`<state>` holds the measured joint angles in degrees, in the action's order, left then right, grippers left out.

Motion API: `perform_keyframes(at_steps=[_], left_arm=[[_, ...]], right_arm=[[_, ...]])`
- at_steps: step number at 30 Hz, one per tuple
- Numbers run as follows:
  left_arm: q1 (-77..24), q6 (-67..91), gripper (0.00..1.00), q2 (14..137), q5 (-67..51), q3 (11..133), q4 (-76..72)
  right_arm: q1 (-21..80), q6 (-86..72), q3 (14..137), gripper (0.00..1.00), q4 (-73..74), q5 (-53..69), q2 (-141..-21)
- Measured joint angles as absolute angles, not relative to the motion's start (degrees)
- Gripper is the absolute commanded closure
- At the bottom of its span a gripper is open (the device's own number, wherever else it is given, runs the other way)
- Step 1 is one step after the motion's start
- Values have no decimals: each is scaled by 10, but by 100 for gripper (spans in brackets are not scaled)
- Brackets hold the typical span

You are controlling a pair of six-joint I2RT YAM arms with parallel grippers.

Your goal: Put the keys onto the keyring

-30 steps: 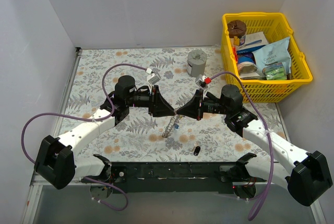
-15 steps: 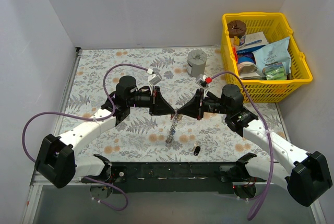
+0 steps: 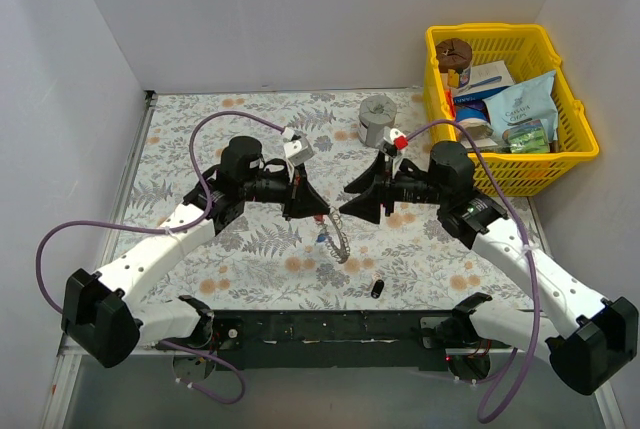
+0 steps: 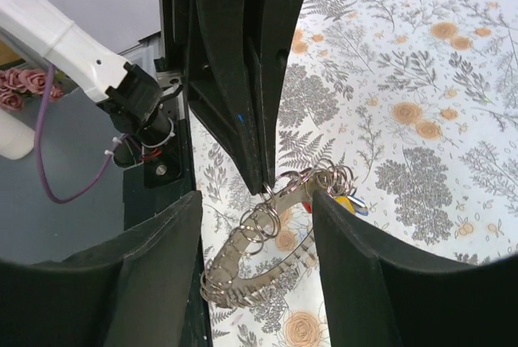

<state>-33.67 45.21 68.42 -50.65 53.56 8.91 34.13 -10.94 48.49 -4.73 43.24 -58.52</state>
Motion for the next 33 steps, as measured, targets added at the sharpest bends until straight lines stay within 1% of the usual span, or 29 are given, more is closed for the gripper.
perform_keyframes(at_steps=[2,5,9,10,11,16,24,27,28,33], left_arm=[[-340,425,100,681,-503,552,119],[-347,389,100,680,-504,572,155],[-355,354,100,680,-512,585,185],[-358,348,100,680,-514,587,192],[-359,344,100,680,-517,588,197],[-366,331,100,680,-526,597,209],[-370,293,100,680,-531,611,235],[-370,270,100,675,-529,614,251],[-370,264,100,672,-529,615,255],[-370,251,100,658,-524,618,262]], right_arm=[[341,-92,506,34,-32,450,-592],[341,-76,519,38,-25,476,-611],[341,-68,520,47,-9,504,-634],[341,-67,520,52,-5,510,-638],[341,-67,520,54,-1,516,-641],[342,-64,520,58,1,533,-647],[342,-72,520,64,-2,517,-648],[342,-84,517,70,-14,501,-648],[342,-90,515,73,-20,495,-647],[342,-114,500,79,-38,463,-646]])
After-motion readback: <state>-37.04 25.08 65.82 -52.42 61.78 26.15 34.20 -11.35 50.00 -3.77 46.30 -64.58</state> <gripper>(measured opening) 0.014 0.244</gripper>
